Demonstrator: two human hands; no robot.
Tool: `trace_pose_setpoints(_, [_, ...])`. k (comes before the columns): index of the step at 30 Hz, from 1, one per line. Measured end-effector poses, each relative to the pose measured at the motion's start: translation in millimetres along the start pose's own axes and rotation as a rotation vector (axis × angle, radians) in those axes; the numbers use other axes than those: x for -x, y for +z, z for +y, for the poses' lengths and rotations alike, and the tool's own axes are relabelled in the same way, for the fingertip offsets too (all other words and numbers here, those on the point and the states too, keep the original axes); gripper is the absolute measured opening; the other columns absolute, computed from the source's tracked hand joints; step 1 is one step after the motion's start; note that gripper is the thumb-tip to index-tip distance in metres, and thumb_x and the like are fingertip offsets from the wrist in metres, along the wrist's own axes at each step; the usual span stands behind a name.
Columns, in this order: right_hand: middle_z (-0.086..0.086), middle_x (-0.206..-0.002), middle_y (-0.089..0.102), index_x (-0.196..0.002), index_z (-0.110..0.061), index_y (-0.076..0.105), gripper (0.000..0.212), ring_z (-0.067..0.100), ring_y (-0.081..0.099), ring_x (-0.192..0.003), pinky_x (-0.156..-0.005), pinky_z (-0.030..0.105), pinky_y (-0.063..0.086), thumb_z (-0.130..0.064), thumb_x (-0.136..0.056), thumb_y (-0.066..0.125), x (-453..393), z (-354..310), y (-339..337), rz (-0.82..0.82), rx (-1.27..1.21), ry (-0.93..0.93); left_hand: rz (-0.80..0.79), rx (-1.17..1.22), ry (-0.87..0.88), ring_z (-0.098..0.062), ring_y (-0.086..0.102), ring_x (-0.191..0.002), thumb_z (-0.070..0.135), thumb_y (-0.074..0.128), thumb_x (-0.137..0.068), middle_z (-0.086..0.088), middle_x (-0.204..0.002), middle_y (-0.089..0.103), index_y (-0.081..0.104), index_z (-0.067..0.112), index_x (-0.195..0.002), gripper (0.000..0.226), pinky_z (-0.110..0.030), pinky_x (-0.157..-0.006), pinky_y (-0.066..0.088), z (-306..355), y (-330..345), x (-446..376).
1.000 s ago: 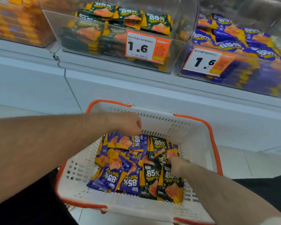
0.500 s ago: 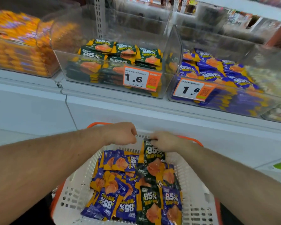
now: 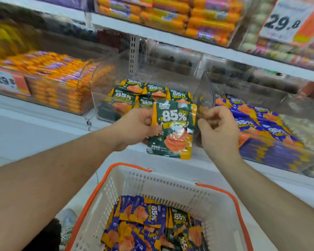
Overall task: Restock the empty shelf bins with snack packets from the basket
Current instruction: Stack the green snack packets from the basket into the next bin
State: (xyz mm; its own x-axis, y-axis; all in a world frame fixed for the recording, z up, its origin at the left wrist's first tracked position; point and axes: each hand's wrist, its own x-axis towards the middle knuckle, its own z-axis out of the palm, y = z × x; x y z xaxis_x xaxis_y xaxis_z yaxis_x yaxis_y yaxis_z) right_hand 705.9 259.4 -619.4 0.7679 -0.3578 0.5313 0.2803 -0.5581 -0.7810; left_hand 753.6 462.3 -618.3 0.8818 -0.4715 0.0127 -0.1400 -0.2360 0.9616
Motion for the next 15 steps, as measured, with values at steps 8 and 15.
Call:
trace_pose_setpoints(8, [0.009,-0.083,0.070,-0.084,-0.013,0.064,0.018,0.014,0.071,-0.064,-0.055,0.026,0.056,0.004,-0.087,0.063,-41,-30,32,-0.120,-0.236,0.302,0.275,0.252,-0.047,-0.013,0.068,-0.071,0.013,0.051,-0.099,0.004,-0.078,0.074,0.065,0.016,-0.089,0.018,-0.026,-0.062,0.054,18,-7,-13])
trace_pose_setpoints(15, [0.014,-0.094,0.069,-0.083,-0.011,0.062,0.008,0.033,0.069,-0.086,-0.078,0.040,0.059,-0.006,-0.087,0.058,-117,-1,53,-0.198,0.136,0.462,0.349,0.192,-0.194,-0.018,0.063,-0.082,0.013,0.051,-0.097,0.007,-0.081,0.074,0.059,0.017,-0.086,0.015,-0.030,-0.069,0.045,8,-19,-11])
